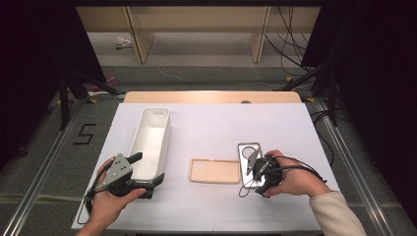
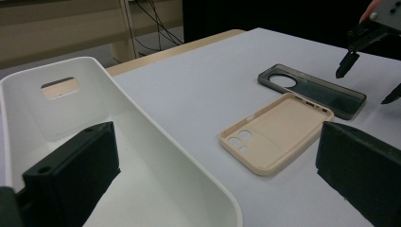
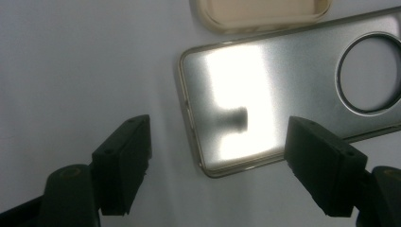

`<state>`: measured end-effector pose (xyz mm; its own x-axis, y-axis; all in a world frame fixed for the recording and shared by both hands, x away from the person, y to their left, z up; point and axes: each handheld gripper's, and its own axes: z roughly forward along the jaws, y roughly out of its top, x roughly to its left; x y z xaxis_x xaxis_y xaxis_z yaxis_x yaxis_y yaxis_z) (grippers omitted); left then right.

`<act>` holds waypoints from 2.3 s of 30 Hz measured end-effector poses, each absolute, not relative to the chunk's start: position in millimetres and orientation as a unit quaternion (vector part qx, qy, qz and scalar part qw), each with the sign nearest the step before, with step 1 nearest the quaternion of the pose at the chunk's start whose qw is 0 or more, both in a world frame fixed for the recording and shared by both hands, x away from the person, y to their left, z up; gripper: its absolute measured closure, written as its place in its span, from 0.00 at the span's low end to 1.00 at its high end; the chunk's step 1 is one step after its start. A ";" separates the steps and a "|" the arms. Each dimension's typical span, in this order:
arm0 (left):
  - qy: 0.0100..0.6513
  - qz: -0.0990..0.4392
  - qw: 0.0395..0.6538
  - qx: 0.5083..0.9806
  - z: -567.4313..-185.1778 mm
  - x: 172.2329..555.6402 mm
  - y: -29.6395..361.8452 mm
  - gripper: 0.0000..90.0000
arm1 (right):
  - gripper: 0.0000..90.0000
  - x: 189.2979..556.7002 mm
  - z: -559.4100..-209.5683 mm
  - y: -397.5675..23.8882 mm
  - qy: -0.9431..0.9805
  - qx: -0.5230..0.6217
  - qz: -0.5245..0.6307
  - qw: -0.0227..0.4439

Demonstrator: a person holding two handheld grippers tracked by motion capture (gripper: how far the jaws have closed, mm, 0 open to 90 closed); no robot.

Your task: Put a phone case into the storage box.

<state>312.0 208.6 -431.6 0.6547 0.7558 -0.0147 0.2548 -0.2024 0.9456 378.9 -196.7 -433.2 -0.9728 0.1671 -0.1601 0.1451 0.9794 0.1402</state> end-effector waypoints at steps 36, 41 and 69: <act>0.339 0.234 0.531 0.740 -431.6 311.8 208.4 0.00 | 0.54 377.1 -452.6 -181.1 0.994 0.033 0.014 0.107; 0.339 0.234 0.531 0.741 -431.7 311.7 208.3 0.00 | 0.63 375.8 -452.5 -179.9 0.995 0.027 0.009 0.099; 0.337 0.234 0.532 0.741 -431.8 311.1 207.4 0.00 | 0.97 369.7 -453.2 -174.0 0.997 0.009 -0.007 0.081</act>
